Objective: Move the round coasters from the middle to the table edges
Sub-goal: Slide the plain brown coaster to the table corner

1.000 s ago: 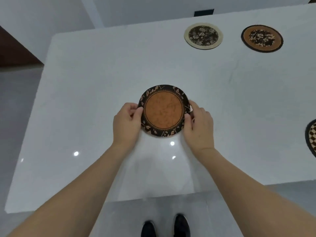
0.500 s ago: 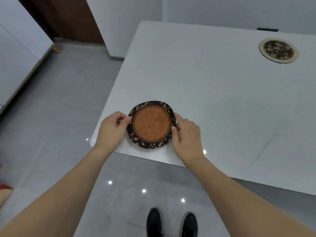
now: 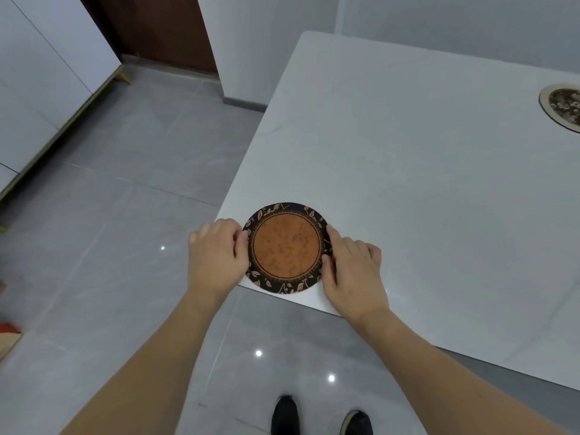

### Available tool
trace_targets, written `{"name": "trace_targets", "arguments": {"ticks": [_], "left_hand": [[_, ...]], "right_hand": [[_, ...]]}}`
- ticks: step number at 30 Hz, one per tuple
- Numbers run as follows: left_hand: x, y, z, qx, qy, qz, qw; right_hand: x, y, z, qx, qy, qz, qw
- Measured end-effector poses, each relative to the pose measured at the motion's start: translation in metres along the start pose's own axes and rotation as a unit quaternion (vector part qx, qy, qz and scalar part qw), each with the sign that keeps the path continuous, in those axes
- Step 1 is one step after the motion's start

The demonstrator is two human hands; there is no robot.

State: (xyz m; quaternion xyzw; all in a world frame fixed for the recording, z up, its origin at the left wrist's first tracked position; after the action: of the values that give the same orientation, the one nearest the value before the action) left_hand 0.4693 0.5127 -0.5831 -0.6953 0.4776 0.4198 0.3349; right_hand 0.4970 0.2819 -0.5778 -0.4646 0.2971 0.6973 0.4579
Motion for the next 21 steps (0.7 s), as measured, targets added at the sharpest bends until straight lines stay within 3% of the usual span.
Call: {"name": "trace_targets", "arguments": {"ticks": [3, 21], "left_hand": [[0.0035, -0.0011, 0.0051, -0.002, -0.009, -0.033, 0.999], [0.0028, -0.0018, 0.0009, -0.005, -0.043, -0.020, 0.999]], "right_hand": [[0.0070, -0.0050, 0.0008, 0.006, 0.009, -0.003, 1.000], [0.0042, -0.0045, 0.0040, 0.018, 0.037, -0.013, 0.999]]}}
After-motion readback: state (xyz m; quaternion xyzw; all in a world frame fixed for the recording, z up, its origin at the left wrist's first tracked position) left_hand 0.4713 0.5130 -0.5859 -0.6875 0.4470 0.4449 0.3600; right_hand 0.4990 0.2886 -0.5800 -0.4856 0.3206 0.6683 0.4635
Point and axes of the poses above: each hand's wrist, its own y-axis away from the middle knuckle, its own x-axis out of the palm, z = x × y, the point moved 5 cm from there along -y, towards the middle knuckle, and after that the axes turned 4 degrees about z, right-handed, at the moved point
